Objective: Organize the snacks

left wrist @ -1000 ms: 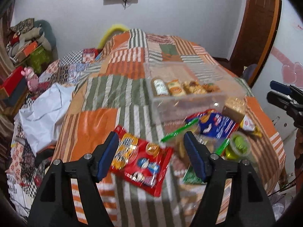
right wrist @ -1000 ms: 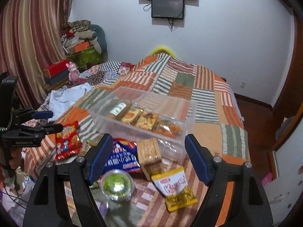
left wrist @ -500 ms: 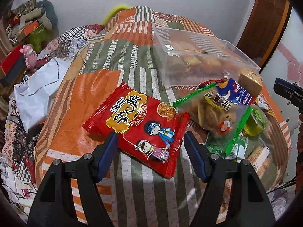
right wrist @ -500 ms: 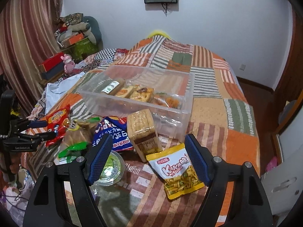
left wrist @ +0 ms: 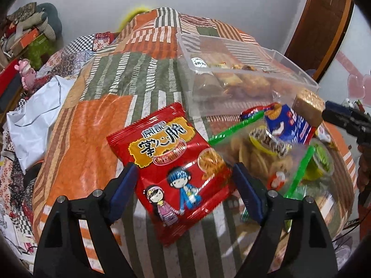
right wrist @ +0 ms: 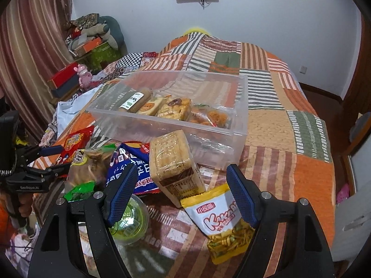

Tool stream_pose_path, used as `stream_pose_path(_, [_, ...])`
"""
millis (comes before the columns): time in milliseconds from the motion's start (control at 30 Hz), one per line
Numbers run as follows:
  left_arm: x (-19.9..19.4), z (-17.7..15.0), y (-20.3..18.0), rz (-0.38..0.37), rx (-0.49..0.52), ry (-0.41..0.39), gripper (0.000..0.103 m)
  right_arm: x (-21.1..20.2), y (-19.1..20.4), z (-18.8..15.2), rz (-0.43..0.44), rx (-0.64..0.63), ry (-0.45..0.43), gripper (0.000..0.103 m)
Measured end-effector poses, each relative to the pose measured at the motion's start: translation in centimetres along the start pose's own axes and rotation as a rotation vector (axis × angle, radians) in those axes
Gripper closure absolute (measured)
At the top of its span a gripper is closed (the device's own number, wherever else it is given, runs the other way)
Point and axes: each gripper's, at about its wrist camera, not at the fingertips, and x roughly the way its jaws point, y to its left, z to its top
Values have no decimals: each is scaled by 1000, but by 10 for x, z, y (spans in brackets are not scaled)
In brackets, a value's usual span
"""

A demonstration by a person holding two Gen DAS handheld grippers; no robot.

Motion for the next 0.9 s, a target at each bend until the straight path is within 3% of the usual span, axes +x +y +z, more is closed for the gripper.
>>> stream_pose_path(400, [19, 12, 6, 97, -6, -4, 17, 14, -1, 8, -13, -12, 3, 29])
stream_pose_path(533, [14, 5, 14, 101, -11, -2, 17, 22, -1, 7, -3, -15, 24, 38])
stream_pose_path(700, [16, 3, 26, 90, -75, 15, 14, 29, -4, 4, 41, 11, 45, 58])
stream_pose_path(900, [32, 3, 26, 108, -90, 36, 14, 26, 0, 3, 26, -11, 25, 64])
